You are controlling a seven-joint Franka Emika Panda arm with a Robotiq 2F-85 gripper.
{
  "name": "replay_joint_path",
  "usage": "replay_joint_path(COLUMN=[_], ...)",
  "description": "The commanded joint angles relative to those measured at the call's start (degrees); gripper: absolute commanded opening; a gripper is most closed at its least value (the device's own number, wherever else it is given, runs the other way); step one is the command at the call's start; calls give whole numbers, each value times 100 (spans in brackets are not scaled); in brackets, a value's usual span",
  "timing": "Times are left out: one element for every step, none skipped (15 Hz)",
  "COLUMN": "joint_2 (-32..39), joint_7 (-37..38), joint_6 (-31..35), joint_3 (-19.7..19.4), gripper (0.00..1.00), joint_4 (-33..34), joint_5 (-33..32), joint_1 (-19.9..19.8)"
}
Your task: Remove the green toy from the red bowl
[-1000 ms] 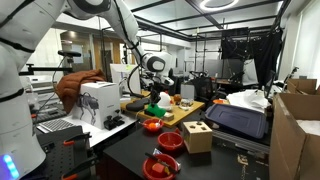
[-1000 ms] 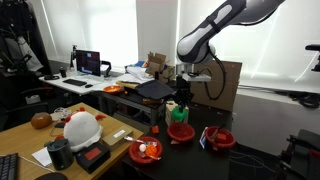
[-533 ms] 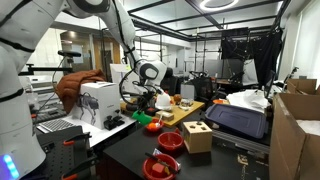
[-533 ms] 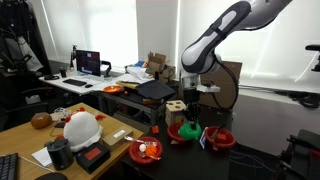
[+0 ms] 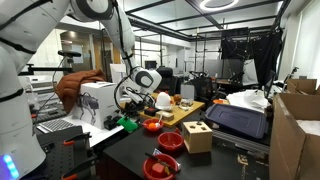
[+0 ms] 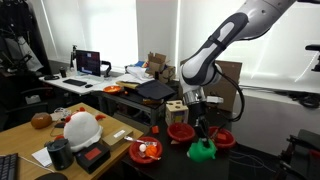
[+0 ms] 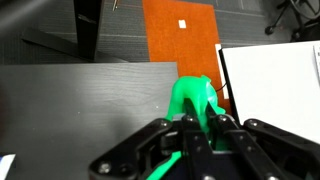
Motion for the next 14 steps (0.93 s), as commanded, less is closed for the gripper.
replay_joint_path(joint_2=[-3, 17, 38, 65, 100, 234, 314, 425, 536, 636, 754, 873, 1004, 1105], joint_7=[-611, -723, -910, -1061, -1204, -1362, -1320, -1301, -1297, -1275, -1263, -1257, -1197, -1143], joint_6=[-588, -719, -929, -1121, -1301, -1650, -1645, -1685, -1664, -1638, -1586, -1549, -1432, -1298], joint_3=[252, 271, 307, 328, 341, 385, 317, 275, 257, 258, 264, 278, 280, 274], gripper=[3, 3, 3, 3, 3, 3, 3, 3, 3, 3, 3, 3, 3, 3], joint_4=[-15, 5, 42, 72, 102, 246, 265, 322, 360, 398, 441, 486, 536, 577], joint_5=[105, 101, 121, 134, 154, 319, 311, 323, 315, 310, 293, 293, 323, 318], joint_1=[-179, -178, -222, -256, -287, -392, -334, -306, -287, -286, -274, -268, -250, -219])
